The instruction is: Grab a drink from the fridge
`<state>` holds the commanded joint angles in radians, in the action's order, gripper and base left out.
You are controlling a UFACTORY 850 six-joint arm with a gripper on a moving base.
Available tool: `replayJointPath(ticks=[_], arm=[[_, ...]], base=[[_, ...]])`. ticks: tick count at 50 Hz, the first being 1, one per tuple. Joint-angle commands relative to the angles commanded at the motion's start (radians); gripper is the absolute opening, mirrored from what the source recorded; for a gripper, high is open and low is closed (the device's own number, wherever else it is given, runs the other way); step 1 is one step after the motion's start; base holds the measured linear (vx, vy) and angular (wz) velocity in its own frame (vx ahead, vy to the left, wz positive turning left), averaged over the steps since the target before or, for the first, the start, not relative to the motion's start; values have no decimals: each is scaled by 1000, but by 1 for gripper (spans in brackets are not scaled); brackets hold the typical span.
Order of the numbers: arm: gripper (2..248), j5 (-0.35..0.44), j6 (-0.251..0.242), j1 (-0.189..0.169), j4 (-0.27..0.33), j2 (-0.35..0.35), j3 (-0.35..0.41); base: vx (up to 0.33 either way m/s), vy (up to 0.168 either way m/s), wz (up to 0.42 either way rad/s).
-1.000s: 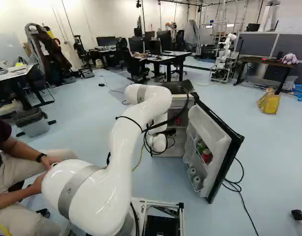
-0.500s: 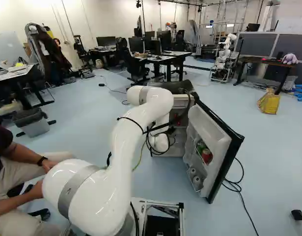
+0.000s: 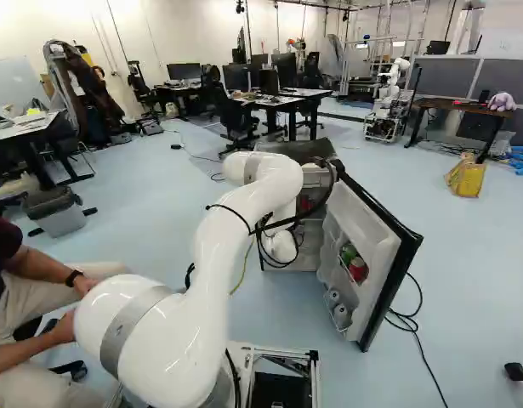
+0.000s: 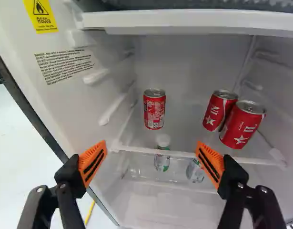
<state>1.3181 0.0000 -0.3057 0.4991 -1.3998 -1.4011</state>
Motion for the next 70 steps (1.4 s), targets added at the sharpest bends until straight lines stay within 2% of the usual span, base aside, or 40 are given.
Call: replayJointPath(ticks=[30,48,70], arm=[[247,1,0,-24,74,-59,-115],[247,-2,0,-20,79,-105,-201],[247,-53,0,-12,79,-155,-296]], base=[[0,0,0],[0,0,0],[0,0,0]])
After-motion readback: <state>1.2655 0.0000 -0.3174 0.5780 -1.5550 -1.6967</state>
